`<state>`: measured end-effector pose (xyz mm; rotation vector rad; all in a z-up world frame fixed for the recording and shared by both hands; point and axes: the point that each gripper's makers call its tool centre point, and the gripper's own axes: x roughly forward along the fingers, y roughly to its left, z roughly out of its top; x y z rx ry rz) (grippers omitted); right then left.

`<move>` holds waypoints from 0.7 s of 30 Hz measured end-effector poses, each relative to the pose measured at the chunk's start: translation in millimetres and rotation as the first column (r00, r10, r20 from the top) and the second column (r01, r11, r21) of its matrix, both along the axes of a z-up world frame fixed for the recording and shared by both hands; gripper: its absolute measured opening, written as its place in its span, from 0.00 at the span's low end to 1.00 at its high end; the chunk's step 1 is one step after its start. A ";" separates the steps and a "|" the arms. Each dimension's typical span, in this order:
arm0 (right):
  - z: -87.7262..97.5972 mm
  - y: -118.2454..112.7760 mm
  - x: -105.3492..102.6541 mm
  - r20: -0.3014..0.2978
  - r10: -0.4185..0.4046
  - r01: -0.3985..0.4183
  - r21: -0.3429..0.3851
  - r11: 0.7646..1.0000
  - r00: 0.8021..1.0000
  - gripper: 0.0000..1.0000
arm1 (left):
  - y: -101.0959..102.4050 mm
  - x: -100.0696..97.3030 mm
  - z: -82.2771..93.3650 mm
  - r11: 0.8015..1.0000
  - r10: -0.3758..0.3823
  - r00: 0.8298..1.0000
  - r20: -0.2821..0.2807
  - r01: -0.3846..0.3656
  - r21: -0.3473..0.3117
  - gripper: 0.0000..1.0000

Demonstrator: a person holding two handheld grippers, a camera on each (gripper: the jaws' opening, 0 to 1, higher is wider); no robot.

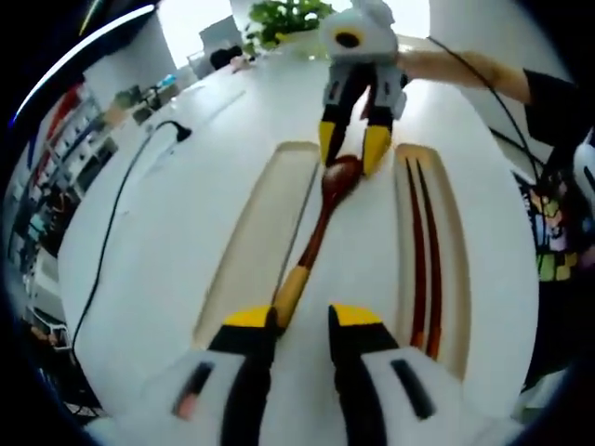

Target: Arrange the utensils inside the cutlery case until each visible utensil rests in its matching compartment.

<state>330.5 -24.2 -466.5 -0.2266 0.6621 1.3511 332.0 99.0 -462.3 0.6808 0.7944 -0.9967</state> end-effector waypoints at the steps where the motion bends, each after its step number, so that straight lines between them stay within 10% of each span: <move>1: 0.5 0.0 -0.8 -0.026 -0.006 0.006 0.012 1.000 1.000 0.24 | -0.3 0.0 -1.6 1.000 -0.003 1.000 -0.002 0.003 0.008 0.24; 16: 17.3 -0.8 8.3 -0.202 -0.063 0.091 0.133 0.987 0.977 0.17 | -9.6 -1.9 -9.4 0.998 -0.044 0.999 -0.009 0.044 0.054 0.12; 21: 21.4 -0.7 9.6 -0.168 -0.054 0.078 0.139 0.987 0.984 0.12 | -11.3 -4.5 -10.3 0.997 -0.074 0.997 -0.001 0.073 0.038 0.08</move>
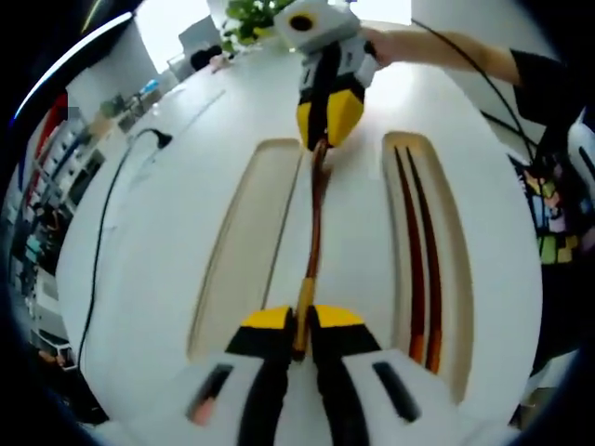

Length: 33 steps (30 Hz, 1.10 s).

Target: Arrange the utensils inside the cutlery case until each visible utensil rests in its matching compartment.

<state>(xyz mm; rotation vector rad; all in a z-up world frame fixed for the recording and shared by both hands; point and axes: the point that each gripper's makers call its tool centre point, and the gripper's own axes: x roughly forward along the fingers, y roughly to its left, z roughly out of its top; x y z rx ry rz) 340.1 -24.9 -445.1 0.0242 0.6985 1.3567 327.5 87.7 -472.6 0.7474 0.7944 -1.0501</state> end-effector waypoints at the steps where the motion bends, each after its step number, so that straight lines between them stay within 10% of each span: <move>1: -0.4 0.7 -1.6 0.014 0.004 -0.004 0.000 1.000 1.000 0.12 | 0.0 -0.2 -0.1 1.000 -0.002 1.000 0.000 0.002 -0.003 0.08; 9: -12.9 -1.7 2.8 0.277 0.069 -0.041 -0.104 0.994 0.958 0.08 | -0.9 -1.9 0.5 0.999 -0.044 0.999 0.028 0.044 0.007 0.06; 19: -14.1 -4.5 9.8 0.386 0.042 0.009 -0.128 0.992 0.922 0.02 | -4.2 -5.3 1.1 0.998 -0.016 1.000 -0.011 0.015 -0.054 0.06; 25: -6.5 -4.0 8.9 0.499 0.036 0.038 -0.137 0.990 0.866 0.02 | -3.4 -3.8 3.6 0.999 -0.021 1.000 0.019 0.021 -0.034 0.06; 33: 20.3 -10.7 -2.6 0.493 -0.020 0.081 -0.103 0.991 0.870 0.02 | -5.4 -14.0 37.0 0.999 -0.036 0.997 0.075 0.038 -0.037 0.07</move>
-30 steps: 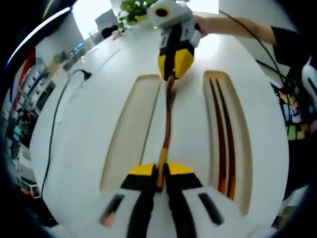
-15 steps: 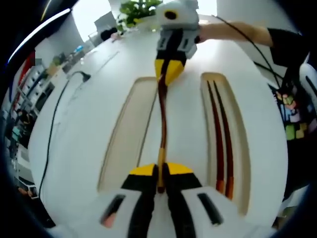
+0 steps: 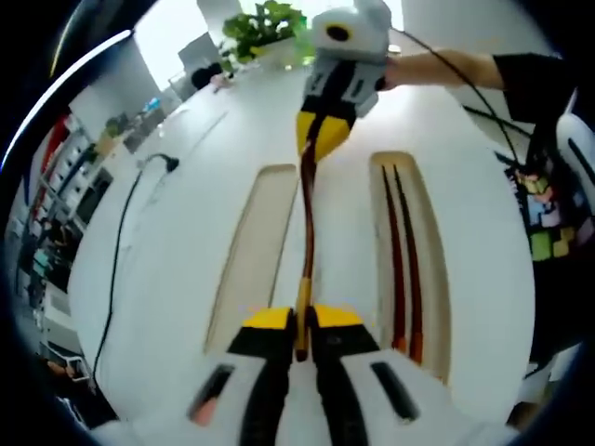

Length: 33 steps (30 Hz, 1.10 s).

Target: Arrange the utensils inside the cutlery case until each visible utensil rests in its matching compartment.

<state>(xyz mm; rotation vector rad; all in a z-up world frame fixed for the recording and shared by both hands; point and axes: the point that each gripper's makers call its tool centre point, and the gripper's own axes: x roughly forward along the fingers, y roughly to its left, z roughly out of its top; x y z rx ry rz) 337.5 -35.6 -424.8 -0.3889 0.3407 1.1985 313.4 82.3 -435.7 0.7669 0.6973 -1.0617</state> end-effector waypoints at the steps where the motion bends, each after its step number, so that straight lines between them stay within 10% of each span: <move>1: 2.5 -1.0 -3.1 -0.002 -0.004 0.004 0.004 1.000 1.000 0.02 | -0.8 -3.1 2.9 1.000 -0.005 1.000 0.003 0.005 -0.001 0.07; 16: 12.1 -6.0 -53.6 -0.058 -0.003 0.001 -0.023 1.000 0.998 0.02 | -2.0 -54.9 20.0 0.997 -0.076 0.997 -0.033 0.076 0.009 0.07; 33: 1.8 1.6 -80.6 -0.158 0.028 -0.042 -0.084 0.996 0.987 0.03 | 7.7 -82.5 -0.8 0.996 -0.092 0.991 -0.101 0.094 0.011 0.07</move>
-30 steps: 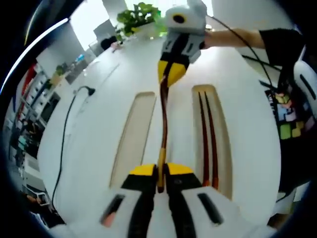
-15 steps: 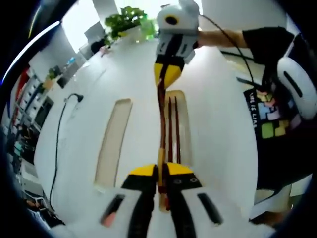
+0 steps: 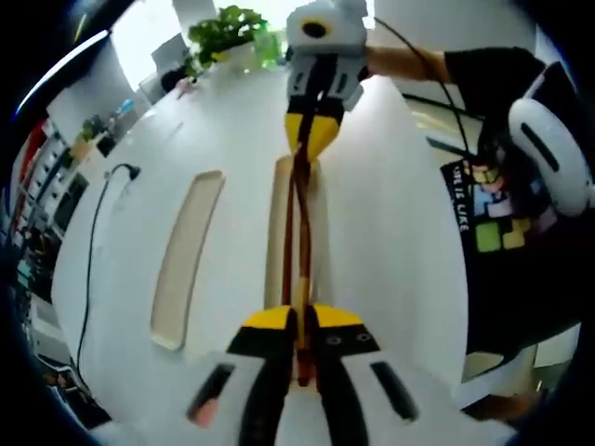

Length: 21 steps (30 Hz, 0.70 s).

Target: Arrange the utensils inside the cutlery case until each visible utensil rests in its matching compartment.

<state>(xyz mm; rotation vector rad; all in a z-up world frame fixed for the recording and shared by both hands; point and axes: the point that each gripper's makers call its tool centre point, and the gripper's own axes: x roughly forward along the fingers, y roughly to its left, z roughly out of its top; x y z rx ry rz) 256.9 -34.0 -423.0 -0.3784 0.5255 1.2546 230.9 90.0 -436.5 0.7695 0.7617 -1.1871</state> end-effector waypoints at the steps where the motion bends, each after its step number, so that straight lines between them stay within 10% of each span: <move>1: -0.1 0.8 -0.4 -0.006 0.000 0.000 -0.001 1.000 1.000 0.03 | 0.6 0.2 -1.2 1.000 0.000 1.000 0.002 0.000 0.001 0.07; 21: -13.7 2.5 2.3 -0.203 0.001 -0.008 -0.031 0.999 0.979 0.03 | 10.7 1.0 -12.7 1.000 0.004 0.999 -0.039 -0.005 -0.007 0.08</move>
